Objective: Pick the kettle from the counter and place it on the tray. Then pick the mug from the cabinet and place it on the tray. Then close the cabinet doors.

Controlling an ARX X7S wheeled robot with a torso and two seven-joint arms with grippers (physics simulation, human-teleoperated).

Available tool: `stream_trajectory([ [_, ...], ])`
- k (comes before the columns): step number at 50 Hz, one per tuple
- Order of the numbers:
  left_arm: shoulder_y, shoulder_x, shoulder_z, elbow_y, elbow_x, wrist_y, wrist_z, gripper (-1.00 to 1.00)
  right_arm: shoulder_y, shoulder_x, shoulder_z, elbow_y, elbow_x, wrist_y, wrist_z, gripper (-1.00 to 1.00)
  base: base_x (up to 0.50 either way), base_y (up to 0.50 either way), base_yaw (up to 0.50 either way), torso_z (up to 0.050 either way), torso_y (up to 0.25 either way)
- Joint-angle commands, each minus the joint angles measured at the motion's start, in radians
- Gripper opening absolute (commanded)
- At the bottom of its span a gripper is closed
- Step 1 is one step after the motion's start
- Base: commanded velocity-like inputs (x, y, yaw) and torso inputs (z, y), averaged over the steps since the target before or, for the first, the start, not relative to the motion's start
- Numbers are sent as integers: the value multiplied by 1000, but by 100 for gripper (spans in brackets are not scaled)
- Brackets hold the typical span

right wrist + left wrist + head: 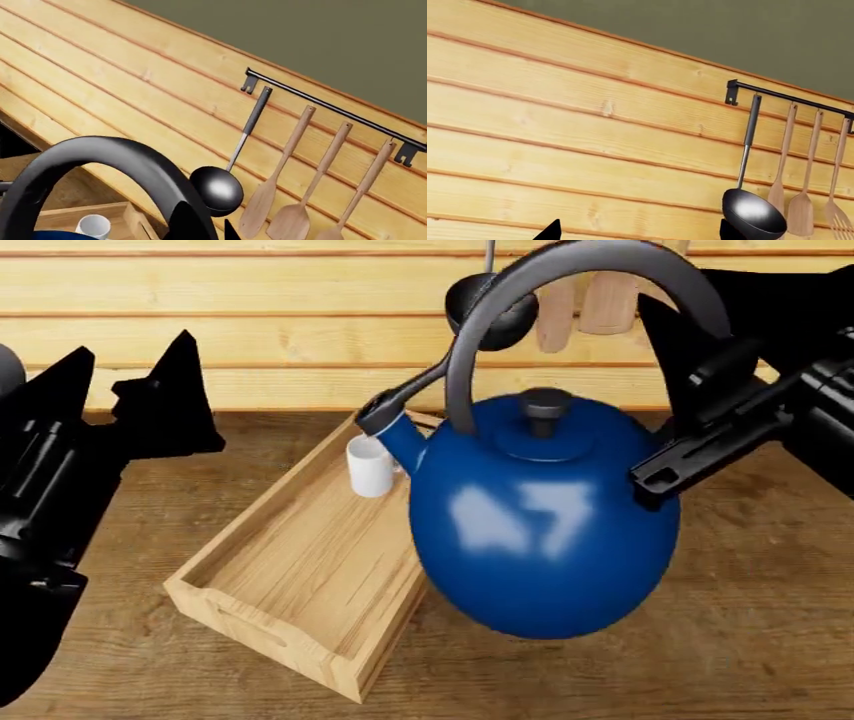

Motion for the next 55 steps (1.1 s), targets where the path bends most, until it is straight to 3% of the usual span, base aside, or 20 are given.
stream_trajectory([
  [1, 69, -36, -60, 12, -22, 25, -24, 100, 229, -156, -189, 96, -12, 22, 190, -100, 0, 3, 4, 0, 0],
  [19, 179, -44, -157, 13, -21, 79, -7, 100, 164, -370, -363, 275, -491, -140, -50, -100, 0, 5, 10, 0, 0],
  [43, 239, -42, -211, -3, -9, 120, 33, 100, 77, -563, -552, 511, -758, -385, -247, -100, 0, 9, 16, 0, 0],
  [55, 255, -40, -216, -12, -11, 125, 44, 100, 50, -594, -654, 638, -873, -470, -340, -100, 0, 10, 17, 0, 0],
])
